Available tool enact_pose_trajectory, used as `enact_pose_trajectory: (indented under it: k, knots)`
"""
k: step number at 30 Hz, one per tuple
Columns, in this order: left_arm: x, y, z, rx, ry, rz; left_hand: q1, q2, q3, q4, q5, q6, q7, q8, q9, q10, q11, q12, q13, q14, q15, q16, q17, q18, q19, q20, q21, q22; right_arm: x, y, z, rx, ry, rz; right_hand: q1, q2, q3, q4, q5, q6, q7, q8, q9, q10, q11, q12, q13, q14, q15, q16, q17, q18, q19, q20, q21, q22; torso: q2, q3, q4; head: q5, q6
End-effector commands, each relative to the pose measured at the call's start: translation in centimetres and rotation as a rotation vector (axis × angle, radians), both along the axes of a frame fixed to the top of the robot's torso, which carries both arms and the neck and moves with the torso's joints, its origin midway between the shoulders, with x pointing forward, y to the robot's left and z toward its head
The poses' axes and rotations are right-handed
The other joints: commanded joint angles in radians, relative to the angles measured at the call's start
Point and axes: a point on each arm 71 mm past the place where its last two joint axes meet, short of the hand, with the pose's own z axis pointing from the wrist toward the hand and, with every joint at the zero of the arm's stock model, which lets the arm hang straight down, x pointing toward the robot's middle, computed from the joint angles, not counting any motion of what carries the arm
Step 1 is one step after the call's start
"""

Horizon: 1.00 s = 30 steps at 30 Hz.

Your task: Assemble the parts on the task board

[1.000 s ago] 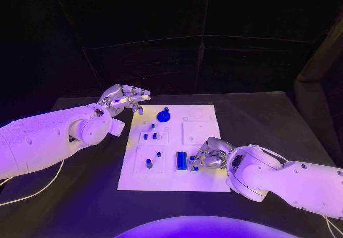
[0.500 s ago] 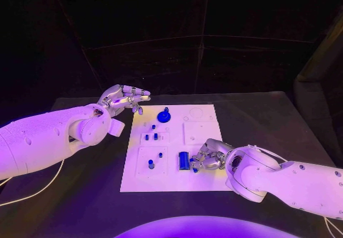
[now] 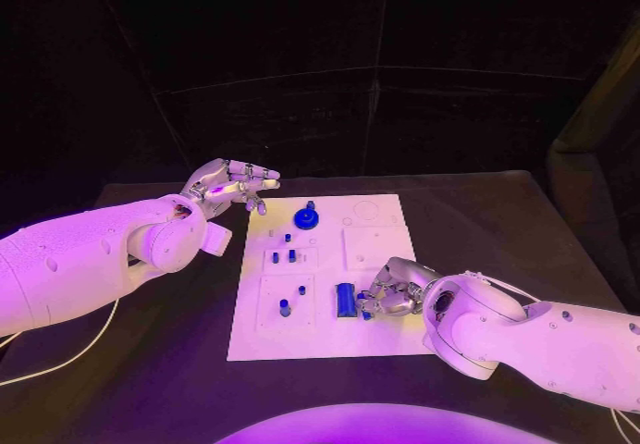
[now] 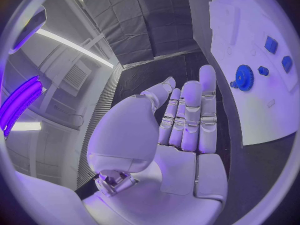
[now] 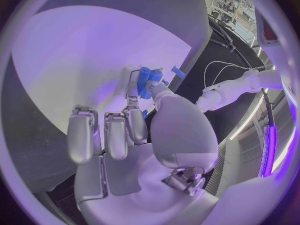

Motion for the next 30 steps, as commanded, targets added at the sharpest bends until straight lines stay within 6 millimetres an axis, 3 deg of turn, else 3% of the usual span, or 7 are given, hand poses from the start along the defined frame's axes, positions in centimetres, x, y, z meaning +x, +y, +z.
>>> enact_pose_trajectory:
  k: [1,11,30]
  knots:
    - [0.0,-0.1,0.1,-0.009,-0.001,-0.011,0.002,0.001,0.004,0.0,0.003,-0.004,0.0,0.005,-0.001,-0.009,-0.001,0.005,-0.001,-0.006,0.003,-0.006,-0.001,0.013,-0.006,-0.002,-0.003,-0.002,0.1,0.2,0.6,0.041,-0.058,-0.005,0.004,0.0,-0.001,-0.003,0.001,0.004,-0.006,0.004,0.001,0.014,-0.008,0.003,0.089,0.082,-0.007,0.004,0.134,-0.018,0.032,-0.006,0.005,0.066,0.0,0.0,0.0015,-0.002,0.0]
    - [0.0,-0.1,0.1,-0.008,0.001,-0.011,0.002,0.001,0.004,0.0,0.003,-0.004,0.0,0.005,-0.001,-0.009,-0.001,0.005,-0.001,-0.006,0.003,-0.006,-0.001,0.013,-0.006,-0.002,-0.003,-0.002,-0.2,0.1,1.0,0.08,-0.081,-0.006,0.01,-0.002,0.002,-0.009,0.006,0.003,-0.008,0.007,0.004,0.015,-0.01,0.004,0.09,0.082,-0.008,0.005,0.135,-0.018,0.033,-0.008,0.005,0.067,0.0,-0.0004,-0.0002,-0.002,0.0]
    - [0.0,-0.1,0.1,-0.008,0.004,-0.013,0.002,0.001,0.004,0.0,0.003,-0.004,0.0,0.005,-0.001,-0.009,-0.001,0.005,-0.001,-0.006,0.003,-0.006,-0.001,0.013,-0.006,-0.002,-0.003,-0.002,-0.2,-1.6,0.1,-0.035,0.008,-0.008,0.015,-0.002,0.004,-0.013,0.007,0.002,-0.008,0.009,0.006,0.015,-0.011,0.003,0.09,0.082,-0.01,0.005,0.136,-0.018,0.033,-0.009,0.006,0.068,0.0,-0.0011,0.0017,-0.003,-0.001]
